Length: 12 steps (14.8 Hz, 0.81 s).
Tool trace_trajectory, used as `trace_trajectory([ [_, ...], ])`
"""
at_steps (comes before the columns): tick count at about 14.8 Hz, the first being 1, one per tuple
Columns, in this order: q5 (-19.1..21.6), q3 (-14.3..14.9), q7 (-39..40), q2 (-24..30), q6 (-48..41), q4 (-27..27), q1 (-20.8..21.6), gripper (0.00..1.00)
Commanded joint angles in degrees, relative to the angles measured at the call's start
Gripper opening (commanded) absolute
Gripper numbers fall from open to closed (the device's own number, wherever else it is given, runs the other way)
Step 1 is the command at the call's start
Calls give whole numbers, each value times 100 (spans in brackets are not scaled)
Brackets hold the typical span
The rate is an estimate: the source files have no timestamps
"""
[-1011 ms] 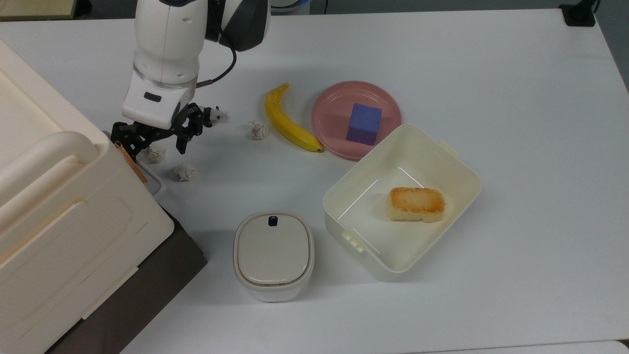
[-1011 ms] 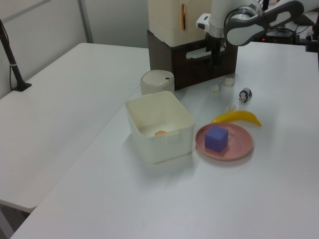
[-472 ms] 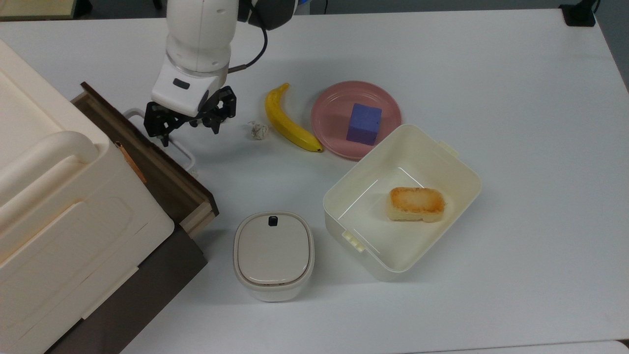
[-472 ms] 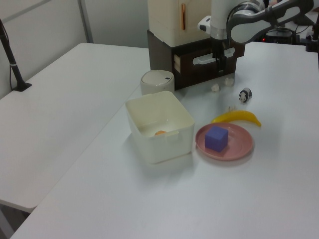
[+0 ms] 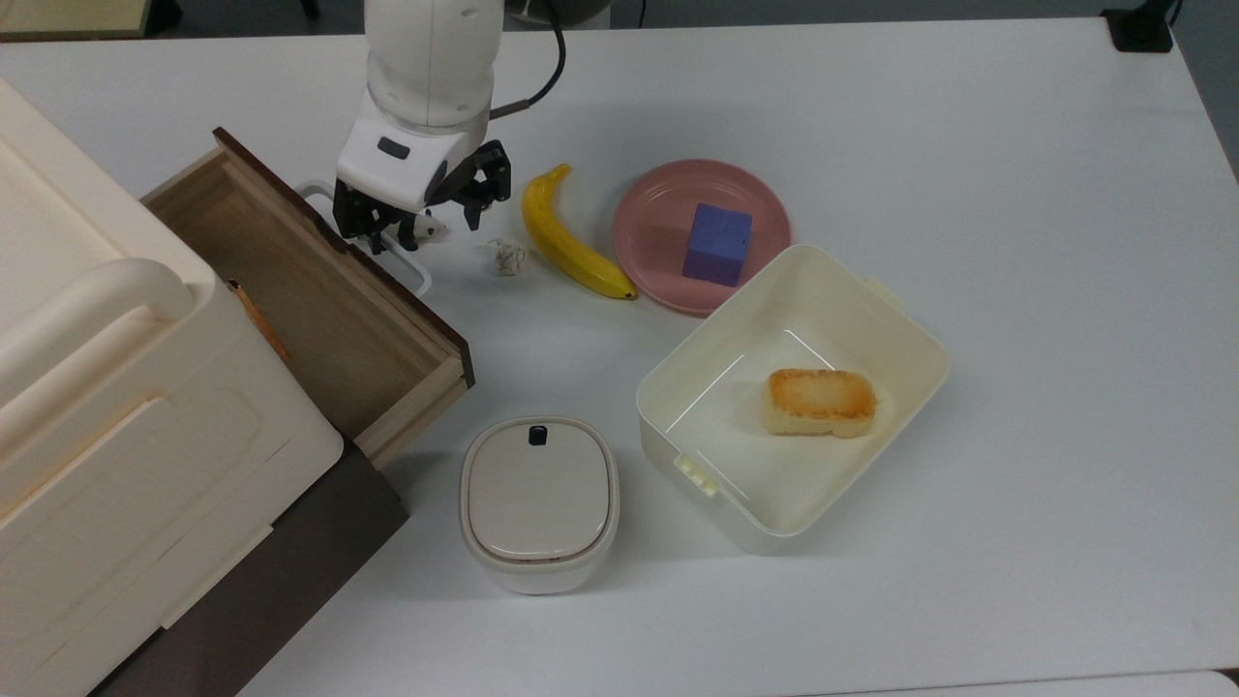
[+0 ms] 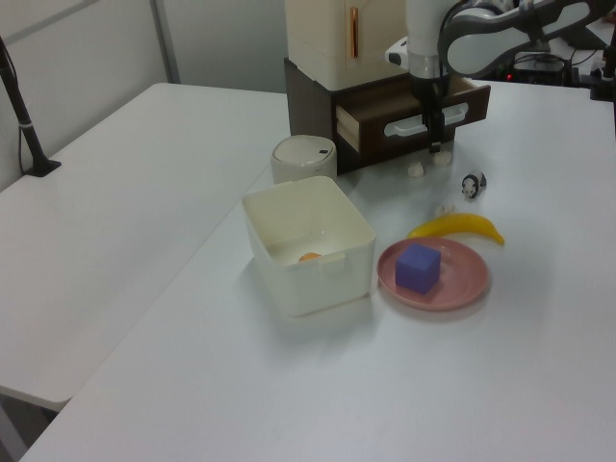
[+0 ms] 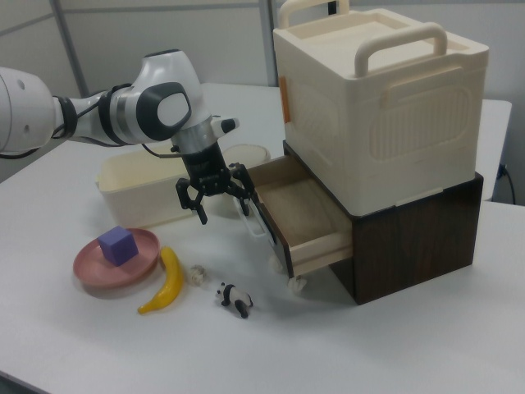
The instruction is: Slide open the drawer
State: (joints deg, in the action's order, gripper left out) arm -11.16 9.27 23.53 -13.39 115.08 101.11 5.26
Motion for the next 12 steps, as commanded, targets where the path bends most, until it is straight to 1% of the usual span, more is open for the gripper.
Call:
trace_trajectory([
  [1, 840, 30, -252, 301, -179, -116, -25, 100],
  [2, 1131, 39, -435, 458, -188, -170, -138, 100],
  [3, 1247, 39, -785, 651, -257, -170, -226, 100],
  [4, 1300, 39, -1232, 836, -432, -179, -253, 100],
  [5, 1309, 48, -1863, 1003, -547, -179, -271, 100],
  [7, 1379, 48, -2918, 1214, -635, -179, -324, 100],
  [8, 1380, 40, -3211, 1311, -854, -179, -324, 100],
  [10, 1371, 57, -3267, 1592, -1284, -197, -368, 100],
  [11, 1371, 57, -3267, 1750, -1626, -380, -533, 100],
  [12, 1388, 48, -3267, 1743, -1864, -599, -657, 100],
])
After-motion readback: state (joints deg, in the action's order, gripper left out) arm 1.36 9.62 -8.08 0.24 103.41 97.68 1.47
